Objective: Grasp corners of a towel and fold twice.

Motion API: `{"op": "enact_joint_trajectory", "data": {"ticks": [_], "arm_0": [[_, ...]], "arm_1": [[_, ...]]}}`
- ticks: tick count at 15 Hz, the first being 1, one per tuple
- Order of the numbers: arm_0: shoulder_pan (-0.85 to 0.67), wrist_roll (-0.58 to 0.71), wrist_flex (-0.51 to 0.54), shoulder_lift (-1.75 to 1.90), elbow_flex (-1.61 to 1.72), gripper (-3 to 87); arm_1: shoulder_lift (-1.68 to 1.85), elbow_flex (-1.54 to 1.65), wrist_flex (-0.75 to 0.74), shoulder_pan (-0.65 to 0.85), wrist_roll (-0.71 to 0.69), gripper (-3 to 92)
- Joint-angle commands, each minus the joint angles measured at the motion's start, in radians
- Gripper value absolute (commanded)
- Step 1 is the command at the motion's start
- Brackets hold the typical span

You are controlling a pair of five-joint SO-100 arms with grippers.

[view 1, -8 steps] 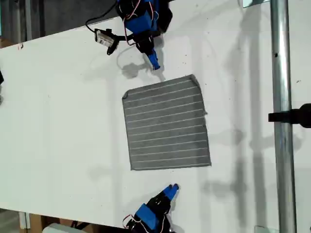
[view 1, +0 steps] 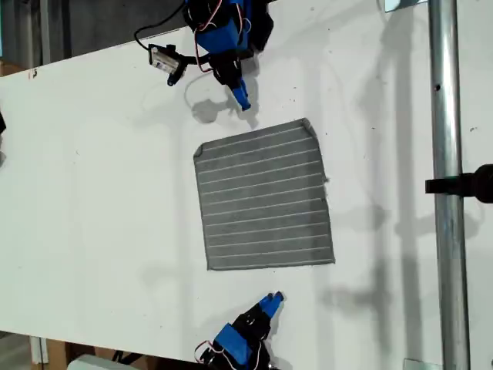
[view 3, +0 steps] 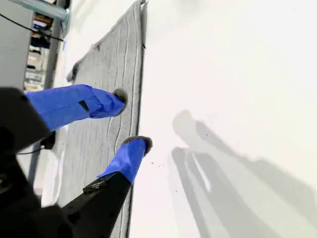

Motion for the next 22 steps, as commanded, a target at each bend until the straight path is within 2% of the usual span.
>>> {"op": "enact_joint_trajectory", "data": {"ticks": [1, 2, 3, 4, 5, 7, 9, 11, 12, 13, 14, 15, 16, 17, 18, 19, 20, 22], "arm_0": [[-0.009, -0.012, 0.003, -0.003, 0.005, 13.8], [-0.021, 0.083, -0.012, -0.003, 0.006, 13.7], [-0.054, 0.236, -0.037, -0.003, 0.006, 13.6], [-0.072, 0.239, -0.038, -0.003, 0.006, 12.6], [-0.074, 0.196, -0.032, -0.003, 0.006, 12.2], [-0.092, -0.009, 0.002, -0.003, 0.006, 12.1], [-0.144, 0.002, 0.002, -0.003, 0.006, 12.1], [-0.146, 0.0, 0.002, -0.003, 0.006, 12.1], [-0.164, -0.149, 0.002, -0.003, 0.006, 12.1], [-0.15, -0.512, -0.003, -0.003, 0.005, 15.6], [-0.124, -0.66, -0.046, -0.003, 0.003, 32.7], [-0.14, -0.718, -0.08, -0.003, 0.003, 25.5], [-0.19, -0.676, -0.163, -0.002, -0.008, 8.1], [-0.196, -0.623, -0.222, -0.002, -0.015, 1.8], [-0.202, -0.71, -0.222, -0.002, 0.002, -2.9], [-0.244, -0.781, -0.077, -0.002, -0.026, -2.3], [-0.193, -0.721, -0.034, -0.002, -0.057, 1.4], [-0.143, -0.767, -0.044, -0.002, -0.064, 0.4]], "arm_1": [[-0.003, -0.031, -0.028, 0.015, 0.0, 16.7], [-0.003, -0.035, -0.032, 0.009, -0.002, 16.4], [-0.003, -0.035, -0.049, 0.002, 0.003, 12.7], [-0.008, -0.048, -0.084, -0.015, 0.0, 11.0], [-0.048, -0.083, -0.097, -0.026, 0.006, 8.8], [-0.253, -0.195, -0.179, -0.067, -0.002, 8.9], [-0.592, -0.423, -0.196, -0.138, -0.002, 9.2], [-0.95, -0.719, -0.129, -0.233, -0.002, 9.4], [-1.132, -0.887, -0.055, -0.281, -0.002, 8.5], [-1.315, -1.062, 0.041, -0.334, -0.002, 9.1], [-1.462, -1.223, 0.126, -0.377, -0.002, 13.0], [-1.555, -1.348, 0.189, -0.402, -0.006, 21.4], [-1.586, -1.414, 0.192, -0.408, -0.054, 28.3], [-1.598, -1.442, 0.206, -0.402, -0.092, 30.4], [-1.609, -1.413, 0.192, -0.391, -0.118, 32.6], [-1.655, -1.39, 0.173, -0.383, -0.123, 37.5], [-1.732, -1.379, 0.143, -0.383, -0.153, 39.1], [-1.93, -1.374, 0.121, -0.397, -0.156, 42.4]]}}
